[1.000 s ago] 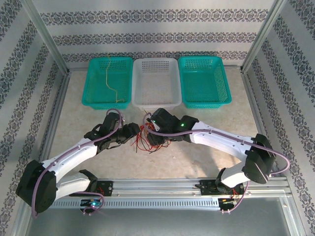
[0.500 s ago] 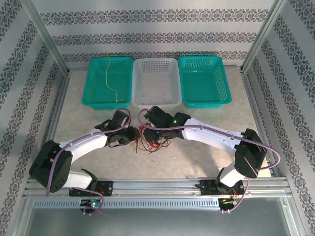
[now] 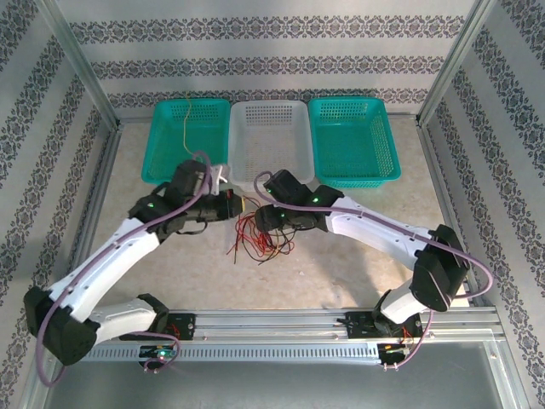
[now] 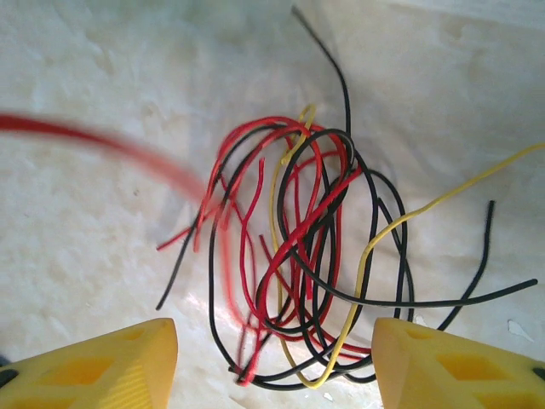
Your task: Untangle the cables
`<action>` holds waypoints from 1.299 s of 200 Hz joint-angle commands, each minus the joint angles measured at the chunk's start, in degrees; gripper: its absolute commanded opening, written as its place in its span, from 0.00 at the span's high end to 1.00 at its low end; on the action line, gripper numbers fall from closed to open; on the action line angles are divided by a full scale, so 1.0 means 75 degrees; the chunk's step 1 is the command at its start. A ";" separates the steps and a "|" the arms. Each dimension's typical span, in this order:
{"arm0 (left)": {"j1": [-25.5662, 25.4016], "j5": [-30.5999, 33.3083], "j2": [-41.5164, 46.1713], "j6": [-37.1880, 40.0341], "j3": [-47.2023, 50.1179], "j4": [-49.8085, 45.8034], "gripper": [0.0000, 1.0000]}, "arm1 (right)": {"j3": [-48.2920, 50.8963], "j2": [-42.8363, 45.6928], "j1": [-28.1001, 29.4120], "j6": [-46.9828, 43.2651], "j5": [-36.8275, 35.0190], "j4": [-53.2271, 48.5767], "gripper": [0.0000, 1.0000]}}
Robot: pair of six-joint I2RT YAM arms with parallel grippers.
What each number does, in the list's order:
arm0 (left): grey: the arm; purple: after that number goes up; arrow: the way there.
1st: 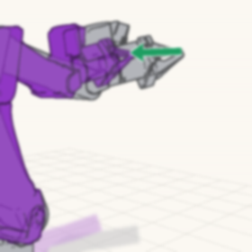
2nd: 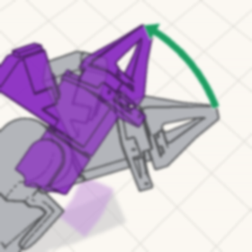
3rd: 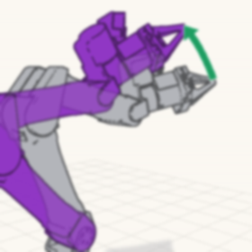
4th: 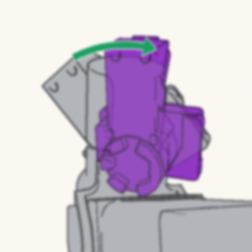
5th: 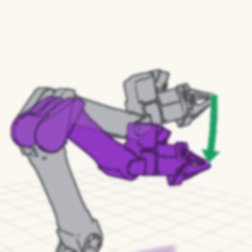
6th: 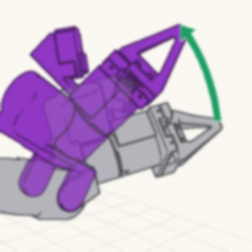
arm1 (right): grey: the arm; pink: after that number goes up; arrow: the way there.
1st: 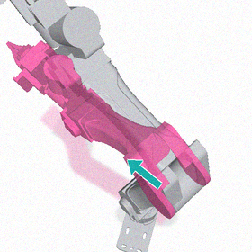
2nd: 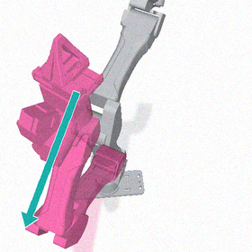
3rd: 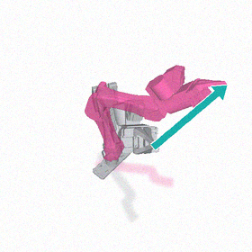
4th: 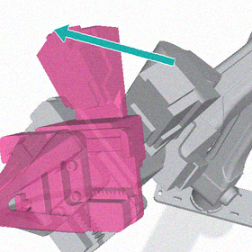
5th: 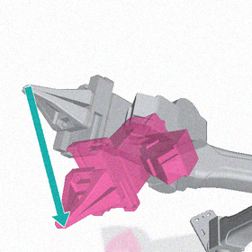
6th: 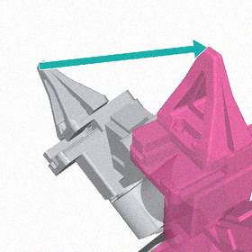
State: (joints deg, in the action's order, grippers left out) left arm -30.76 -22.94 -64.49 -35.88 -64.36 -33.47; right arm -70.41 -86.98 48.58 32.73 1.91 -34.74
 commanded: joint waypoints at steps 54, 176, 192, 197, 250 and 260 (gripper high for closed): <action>-0.0082 -0.0369 -0.0056 0.1266 -0.3013 -0.0742 1.00 | -0.0237 0.1203 -0.0395 0.0046 0.0372 0.0446 0.35; -0.0013 -0.0883 -0.0415 0.0975 -0.3090 0.0474 1.00 | -0.1125 0.2728 -0.0698 -0.0895 0.0413 0.1074 0.30; 0.0010 -0.0970 -0.0419 0.0969 -0.3137 0.0427 1.00 | -0.1276 0.2350 -0.0699 -0.0867 0.0325 0.1116 0.32; 0.0023 -0.0989 -0.0414 0.0971 -0.3146 0.0412 1.00 | -0.1326 0.2244 -0.0698 -0.0863 0.0277 0.1128 0.32; 0.0123 -0.1036 -0.0344 0.0928 -0.3115 0.0351 1.00 | -0.1232 0.1707 -0.1086 -0.0439 0.0553 0.1760 0.52; 0.0167 -0.0949 -0.0286 0.0919 -0.3075 0.0366 1.00 | -0.1041 0.1734 -0.1251 -0.0227 0.0472 0.1810 0.59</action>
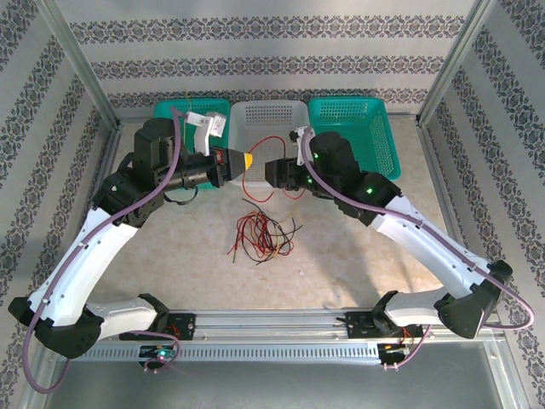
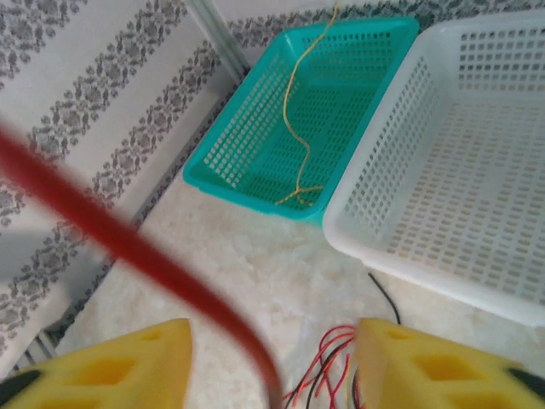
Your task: Untangle the cables
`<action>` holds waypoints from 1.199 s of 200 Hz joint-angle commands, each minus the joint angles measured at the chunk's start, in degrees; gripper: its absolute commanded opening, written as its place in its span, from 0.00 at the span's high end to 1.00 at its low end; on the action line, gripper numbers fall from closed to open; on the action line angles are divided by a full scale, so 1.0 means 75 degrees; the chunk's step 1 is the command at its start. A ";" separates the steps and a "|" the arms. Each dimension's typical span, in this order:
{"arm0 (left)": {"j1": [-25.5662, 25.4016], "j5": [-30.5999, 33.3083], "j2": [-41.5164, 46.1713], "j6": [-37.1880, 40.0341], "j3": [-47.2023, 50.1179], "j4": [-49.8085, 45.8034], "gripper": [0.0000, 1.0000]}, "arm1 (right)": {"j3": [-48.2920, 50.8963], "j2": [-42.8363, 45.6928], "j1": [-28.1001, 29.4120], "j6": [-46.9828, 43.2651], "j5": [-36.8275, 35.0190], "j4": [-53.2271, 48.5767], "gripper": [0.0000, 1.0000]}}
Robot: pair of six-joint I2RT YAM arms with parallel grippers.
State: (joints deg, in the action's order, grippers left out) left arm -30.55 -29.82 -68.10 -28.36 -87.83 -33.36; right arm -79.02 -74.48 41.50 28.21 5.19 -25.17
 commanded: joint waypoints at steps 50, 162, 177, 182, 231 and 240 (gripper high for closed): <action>0.0376 0.0086 0.0262 -0.0215 0.0055 0.0669 1.00 | 0.1404 0.0392 -0.1631 0.1747 0.0611 0.1113 0.75; 0.0914 0.1905 -0.2710 0.0549 -0.2094 0.1085 1.00 | 0.2650 0.1747 -0.2228 0.1758 0.0232 -0.0438 0.36; 0.1050 0.1904 -0.3336 0.0460 -0.2422 0.1262 1.00 | 0.3002 0.2125 -0.2228 0.1859 0.0312 -0.0486 0.36; 0.1086 0.1924 -0.3538 0.0434 -0.2530 0.1309 1.00 | 0.3141 0.2227 -0.2219 0.1912 0.0346 -0.0498 0.36; 0.1313 0.2024 -0.5129 0.0114 -0.3001 0.1605 0.47 | 0.3786 0.2609 -0.1768 0.2117 0.0432 -0.0441 0.35; 0.1305 0.2081 -0.5159 0.0058 -0.2855 0.1609 0.39 | 0.3752 0.2492 -0.1570 0.2065 0.0339 -0.0451 0.34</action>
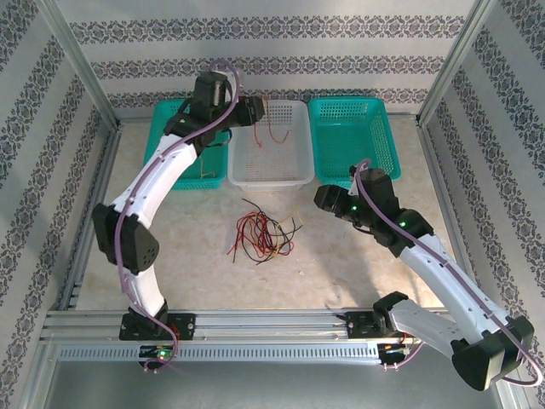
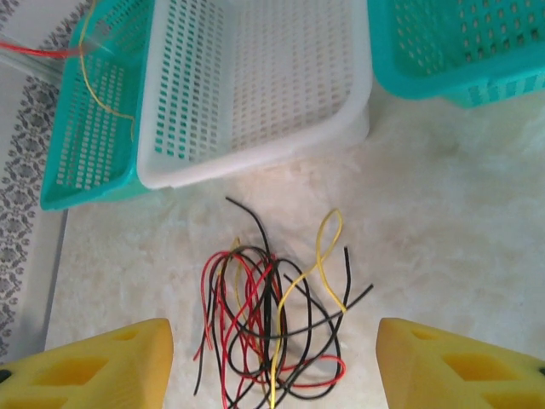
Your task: Untangle the cables
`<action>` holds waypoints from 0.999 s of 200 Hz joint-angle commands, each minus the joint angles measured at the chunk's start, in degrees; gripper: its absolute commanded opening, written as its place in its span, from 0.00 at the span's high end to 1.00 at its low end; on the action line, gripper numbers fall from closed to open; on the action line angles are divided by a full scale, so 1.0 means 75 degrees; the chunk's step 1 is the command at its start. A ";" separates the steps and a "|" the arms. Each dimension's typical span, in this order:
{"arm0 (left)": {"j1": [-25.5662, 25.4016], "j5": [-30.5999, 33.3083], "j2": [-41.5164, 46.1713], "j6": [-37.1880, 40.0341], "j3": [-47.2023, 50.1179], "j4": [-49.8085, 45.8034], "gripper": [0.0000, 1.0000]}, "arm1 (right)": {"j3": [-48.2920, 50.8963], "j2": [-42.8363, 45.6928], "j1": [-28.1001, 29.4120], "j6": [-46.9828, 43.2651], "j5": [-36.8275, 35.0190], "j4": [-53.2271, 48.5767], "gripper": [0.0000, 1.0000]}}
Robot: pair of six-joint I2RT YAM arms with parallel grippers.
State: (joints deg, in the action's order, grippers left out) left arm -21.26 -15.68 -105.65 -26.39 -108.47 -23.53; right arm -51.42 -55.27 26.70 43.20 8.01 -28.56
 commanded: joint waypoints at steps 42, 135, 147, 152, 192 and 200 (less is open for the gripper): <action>0.0070 0.0554 0.0973 -0.0267 0.1618 0.0776 0.29 | -0.0690 -0.1372 0.1432 -0.0440 -0.0781 -0.0490 0.37; 0.0056 -0.0947 0.5253 -0.0908 0.6329 0.0806 0.42 | -0.1713 -0.4101 0.1483 -0.0948 -0.1595 -0.1104 0.46; 0.0056 -0.0883 0.5616 -0.0884 0.6801 0.0653 0.42 | -0.1711 -0.4299 0.1399 -0.1039 -0.1394 -0.0965 0.63; 0.0056 -0.0847 0.5738 -0.0906 0.6976 0.0610 0.41 | -0.1719 -0.4371 0.1386 -0.1079 -0.1360 -0.0923 0.68; -0.0105 -0.1064 0.5848 -0.1455 0.7947 0.1055 0.42 | -0.1814 -0.4924 0.1341 -0.1289 -0.1646 -0.0949 0.65; -0.0204 -0.1061 0.5775 -0.1555 0.8032 0.1250 0.42 | -0.1805 -0.4995 0.1331 -0.1326 -0.1660 -0.0956 0.60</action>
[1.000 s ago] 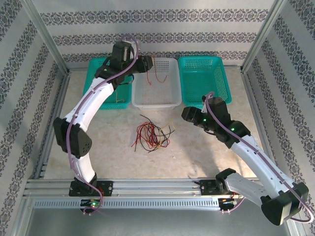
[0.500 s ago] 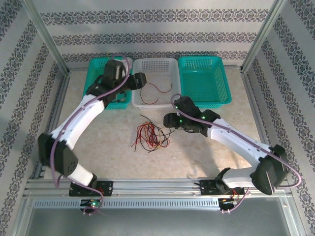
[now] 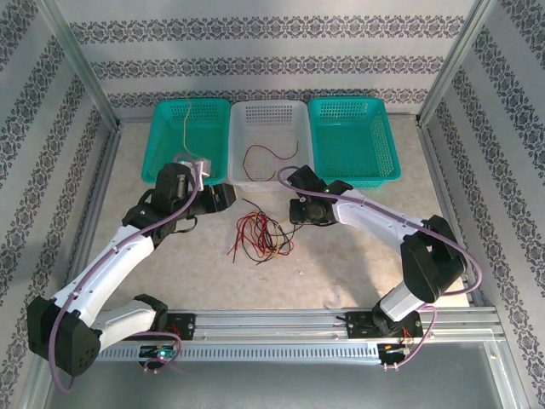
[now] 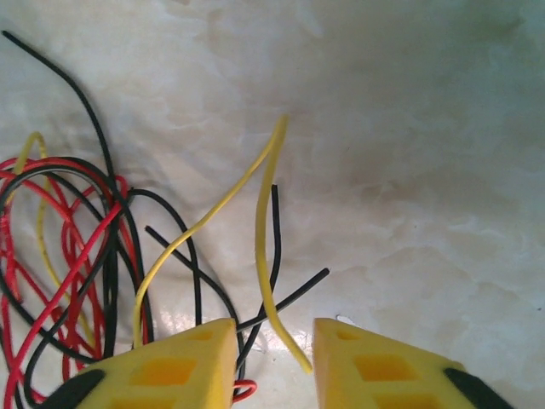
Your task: Untangle the cables
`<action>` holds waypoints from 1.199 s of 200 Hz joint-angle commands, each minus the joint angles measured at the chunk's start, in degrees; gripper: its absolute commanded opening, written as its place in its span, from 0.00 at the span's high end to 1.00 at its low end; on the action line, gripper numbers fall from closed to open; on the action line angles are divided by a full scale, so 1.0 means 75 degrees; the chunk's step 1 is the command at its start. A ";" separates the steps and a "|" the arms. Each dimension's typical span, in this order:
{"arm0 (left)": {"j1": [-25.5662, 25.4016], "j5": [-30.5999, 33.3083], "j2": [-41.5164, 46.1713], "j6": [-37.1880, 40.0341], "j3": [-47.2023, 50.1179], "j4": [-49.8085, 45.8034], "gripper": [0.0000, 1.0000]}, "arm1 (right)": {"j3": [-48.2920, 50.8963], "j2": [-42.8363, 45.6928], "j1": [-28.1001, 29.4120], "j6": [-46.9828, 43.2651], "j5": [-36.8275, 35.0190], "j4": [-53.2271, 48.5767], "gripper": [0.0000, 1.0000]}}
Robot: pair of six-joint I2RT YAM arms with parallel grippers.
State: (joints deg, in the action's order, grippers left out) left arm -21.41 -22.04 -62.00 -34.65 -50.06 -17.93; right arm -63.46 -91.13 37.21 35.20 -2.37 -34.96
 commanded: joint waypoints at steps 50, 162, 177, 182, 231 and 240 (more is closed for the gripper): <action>-0.0756 -0.0181 -0.1124 -0.0866 0.0394 0.1335 0.49 | 0.0104 -0.0115 0.0088 -0.0665 -0.0093 0.0317 0.99; -0.1340 -0.0122 -0.2533 -0.0581 -0.0350 0.1743 0.50 | -0.0902 0.3011 0.2098 -0.1698 -0.0062 0.0546 1.00; -0.1396 -0.0274 -0.2652 -0.0657 -0.0386 0.1855 0.53 | -0.1242 0.3253 0.2241 -0.1758 -0.0111 0.0583 1.00; -0.1430 -0.0334 -0.2676 -0.0675 -0.0385 0.1914 0.53 | -0.1359 0.3315 0.2264 -0.1773 -0.0148 0.0572 1.00; -0.1680 -0.0299 -0.2458 -0.0797 -0.0017 0.2121 0.52 | -0.2368 0.3646 0.2292 -0.2005 -0.0172 0.0731 1.00; -0.1692 -0.0307 -0.2413 -0.0841 0.0101 0.2172 0.51 | -0.2516 0.3706 0.2292 -0.2085 -0.0186 0.0809 1.00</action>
State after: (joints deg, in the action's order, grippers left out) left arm -33.26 -23.86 -81.62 -39.83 -51.20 -4.27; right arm -78.35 -65.21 53.89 22.02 -2.79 -31.38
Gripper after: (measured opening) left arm 0.484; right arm 0.053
